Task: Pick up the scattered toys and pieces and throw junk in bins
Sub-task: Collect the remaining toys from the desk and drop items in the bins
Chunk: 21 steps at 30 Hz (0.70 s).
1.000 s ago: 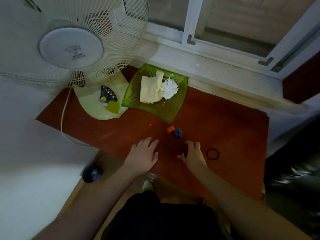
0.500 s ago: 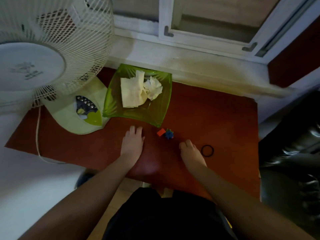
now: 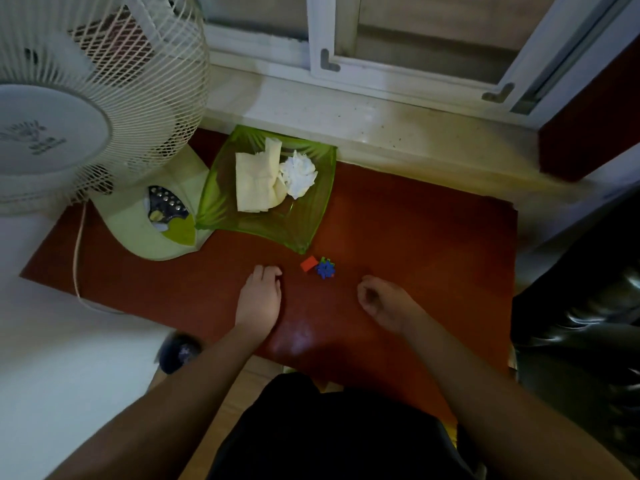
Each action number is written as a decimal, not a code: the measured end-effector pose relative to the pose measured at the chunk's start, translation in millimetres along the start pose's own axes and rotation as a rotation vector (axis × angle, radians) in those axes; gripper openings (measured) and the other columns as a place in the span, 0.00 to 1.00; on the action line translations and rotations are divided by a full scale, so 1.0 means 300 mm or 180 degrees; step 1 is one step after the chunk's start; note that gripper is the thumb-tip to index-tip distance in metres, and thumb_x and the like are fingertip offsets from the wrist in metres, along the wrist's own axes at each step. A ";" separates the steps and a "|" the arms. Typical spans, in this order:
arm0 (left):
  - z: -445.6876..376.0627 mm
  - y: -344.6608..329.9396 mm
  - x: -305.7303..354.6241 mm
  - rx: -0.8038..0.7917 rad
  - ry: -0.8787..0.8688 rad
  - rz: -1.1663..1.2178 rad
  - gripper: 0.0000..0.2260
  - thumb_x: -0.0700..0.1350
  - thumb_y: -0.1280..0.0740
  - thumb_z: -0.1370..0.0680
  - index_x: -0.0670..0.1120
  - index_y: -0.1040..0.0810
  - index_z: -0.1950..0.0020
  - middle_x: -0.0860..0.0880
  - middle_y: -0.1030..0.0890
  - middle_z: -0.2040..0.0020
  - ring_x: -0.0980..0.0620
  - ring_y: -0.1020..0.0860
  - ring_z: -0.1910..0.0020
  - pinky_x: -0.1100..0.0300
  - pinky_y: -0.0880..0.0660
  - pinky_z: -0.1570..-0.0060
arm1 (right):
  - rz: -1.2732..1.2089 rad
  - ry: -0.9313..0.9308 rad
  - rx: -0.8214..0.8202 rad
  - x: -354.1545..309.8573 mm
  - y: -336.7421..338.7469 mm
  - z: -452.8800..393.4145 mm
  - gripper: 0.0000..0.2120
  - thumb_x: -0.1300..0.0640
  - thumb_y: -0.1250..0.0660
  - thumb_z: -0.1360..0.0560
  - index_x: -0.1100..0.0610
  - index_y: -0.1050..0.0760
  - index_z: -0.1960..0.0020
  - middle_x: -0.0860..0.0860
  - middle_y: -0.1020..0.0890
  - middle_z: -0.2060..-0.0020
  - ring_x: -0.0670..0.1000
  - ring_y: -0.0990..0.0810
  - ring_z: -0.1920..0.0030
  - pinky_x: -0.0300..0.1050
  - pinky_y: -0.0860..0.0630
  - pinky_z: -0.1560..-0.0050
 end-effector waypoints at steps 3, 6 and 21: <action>0.065 -0.016 0.062 -0.0013 -0.0087 0.0253 0.08 0.37 0.36 0.23 0.43 0.24 0.44 0.44 0.25 0.49 0.43 0.24 0.53 0.50 0.25 0.54 | -0.0956 -0.0365 -0.0174 0.006 0.022 0.010 0.07 0.72 0.44 0.22 0.62 0.32 0.51 0.57 0.28 0.66 0.47 0.30 0.69 0.33 0.27 0.73; 0.087 -0.028 0.105 -0.0074 -0.0019 0.0435 0.09 0.37 0.36 0.23 0.43 0.25 0.44 0.44 0.25 0.48 0.44 0.24 0.52 0.51 0.27 0.52 | -0.1005 -0.0504 -0.0298 0.037 0.050 0.010 0.08 0.71 0.47 0.22 0.62 0.32 0.54 0.57 0.29 0.65 0.46 0.31 0.70 0.32 0.29 0.71; 0.349 -0.143 0.125 -0.0943 -0.0384 0.0378 0.21 0.55 0.47 0.22 0.42 0.26 0.43 0.42 0.22 0.48 0.43 0.23 0.52 0.52 0.27 0.52 | 0.4882 0.3118 0.0083 0.235 0.078 0.034 0.17 0.43 0.45 0.23 0.56 0.28 0.54 0.54 0.20 0.69 0.60 0.20 0.69 0.47 0.31 0.73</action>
Point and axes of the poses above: each hand's wrist, its own z-axis away from the middle knuckle, its own y-axis out of the back of the hand, x = y × z, the point moved 1 cm from there along -z, towards the middle knuckle
